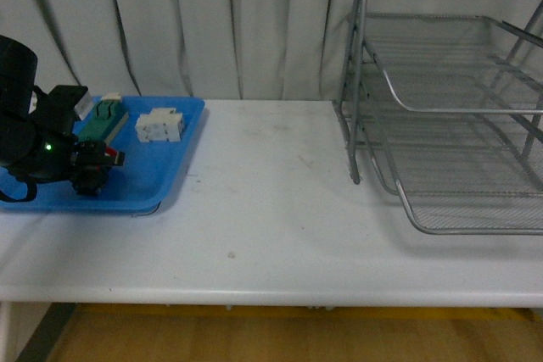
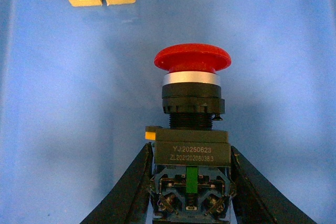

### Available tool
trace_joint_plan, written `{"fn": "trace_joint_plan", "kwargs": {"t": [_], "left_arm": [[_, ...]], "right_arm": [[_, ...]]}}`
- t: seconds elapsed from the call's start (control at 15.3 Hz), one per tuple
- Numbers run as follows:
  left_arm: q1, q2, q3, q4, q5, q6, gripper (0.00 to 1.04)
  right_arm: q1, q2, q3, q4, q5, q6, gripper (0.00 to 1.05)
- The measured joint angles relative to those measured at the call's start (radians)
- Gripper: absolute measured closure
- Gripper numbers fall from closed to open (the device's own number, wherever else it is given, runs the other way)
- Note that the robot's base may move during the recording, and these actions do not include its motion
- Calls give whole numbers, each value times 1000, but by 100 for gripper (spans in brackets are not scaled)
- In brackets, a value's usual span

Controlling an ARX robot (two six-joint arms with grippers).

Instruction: Place button on rack with both arms

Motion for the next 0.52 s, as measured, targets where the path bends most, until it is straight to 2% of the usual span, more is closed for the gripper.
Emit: {"fn": "trace_joint_plan", "kwargs": {"t": [0.26, 0.52], "left_arm": [[18, -408, -245, 61, 65, -53, 68], [-70, -877, -644, 67, 13, -60, 68]], "right_arm": [[0, 0, 0, 0, 0, 0, 6], [0, 0, 0, 0, 0, 0, 6]]}}
